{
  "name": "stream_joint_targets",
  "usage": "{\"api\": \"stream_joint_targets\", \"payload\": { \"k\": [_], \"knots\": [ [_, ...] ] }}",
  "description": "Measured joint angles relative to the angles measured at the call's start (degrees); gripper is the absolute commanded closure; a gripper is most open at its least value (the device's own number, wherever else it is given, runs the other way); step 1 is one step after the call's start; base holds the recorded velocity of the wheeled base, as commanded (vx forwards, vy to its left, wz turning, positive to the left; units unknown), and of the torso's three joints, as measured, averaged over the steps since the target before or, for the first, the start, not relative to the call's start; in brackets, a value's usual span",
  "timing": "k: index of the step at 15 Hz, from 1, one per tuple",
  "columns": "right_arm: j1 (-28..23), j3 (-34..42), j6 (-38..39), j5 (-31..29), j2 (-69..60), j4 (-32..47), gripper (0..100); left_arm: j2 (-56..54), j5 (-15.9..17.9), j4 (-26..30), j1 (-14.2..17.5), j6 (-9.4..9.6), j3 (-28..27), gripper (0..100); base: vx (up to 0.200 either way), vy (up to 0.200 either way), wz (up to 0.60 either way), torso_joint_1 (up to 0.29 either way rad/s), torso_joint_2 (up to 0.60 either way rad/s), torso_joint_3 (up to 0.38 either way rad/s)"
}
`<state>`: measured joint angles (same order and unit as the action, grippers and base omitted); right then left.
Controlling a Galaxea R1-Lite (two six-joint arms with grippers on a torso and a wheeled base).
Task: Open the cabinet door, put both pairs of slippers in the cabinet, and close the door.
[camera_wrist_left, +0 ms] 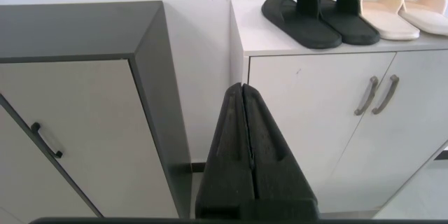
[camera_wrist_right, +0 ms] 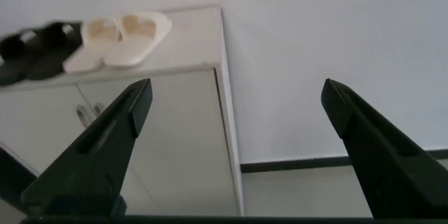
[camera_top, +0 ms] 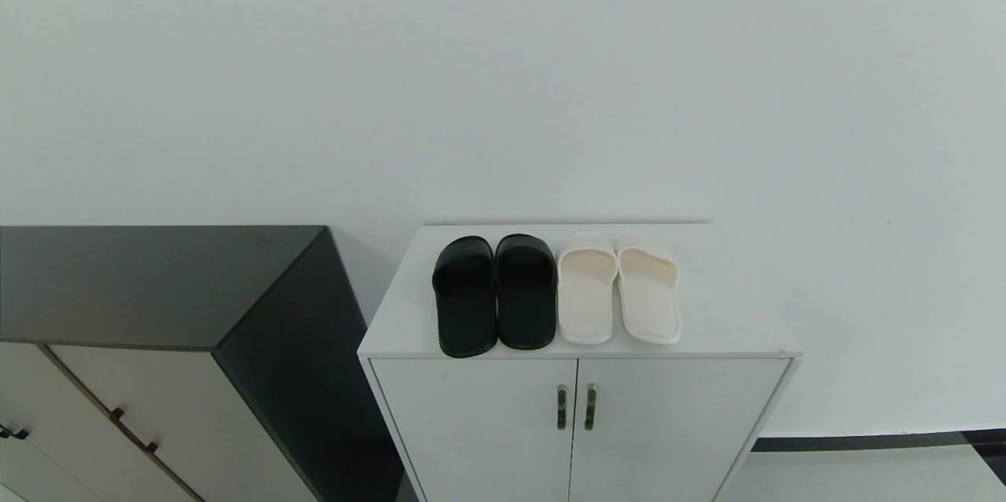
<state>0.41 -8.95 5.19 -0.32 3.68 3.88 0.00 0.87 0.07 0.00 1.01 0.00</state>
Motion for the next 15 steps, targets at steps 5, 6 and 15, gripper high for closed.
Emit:
{"api": "stream_joint_targets", "payload": {
  "k": [5, 6, 15],
  "knots": [
    [3.57, -8.33, 2.38, 7.97, 22.22, -3.47, 0, 0.00, 0.04, 0.02, 0.00, 0.33, 0.00, 100, 0.000, 0.000, 0.00, 0.000, 0.00, 0.000],
    [6.17, -8.69, 3.58, 8.23, 27.45, -6.99, 0, 0.00, 0.09, 0.02, 0.00, 0.43, 0.00, 100, 0.000, 0.000, 0.00, 0.000, 0.00, 0.000],
    [40.40, -16.54, 13.08, -18.59, 71.73, -39.89, 0, 0.00, 0.69, 0.09, 0.00, 1.80, 0.00, 100, 0.000, 0.000, 0.00, 0.000, 0.00, 0.000]
  ]
}}
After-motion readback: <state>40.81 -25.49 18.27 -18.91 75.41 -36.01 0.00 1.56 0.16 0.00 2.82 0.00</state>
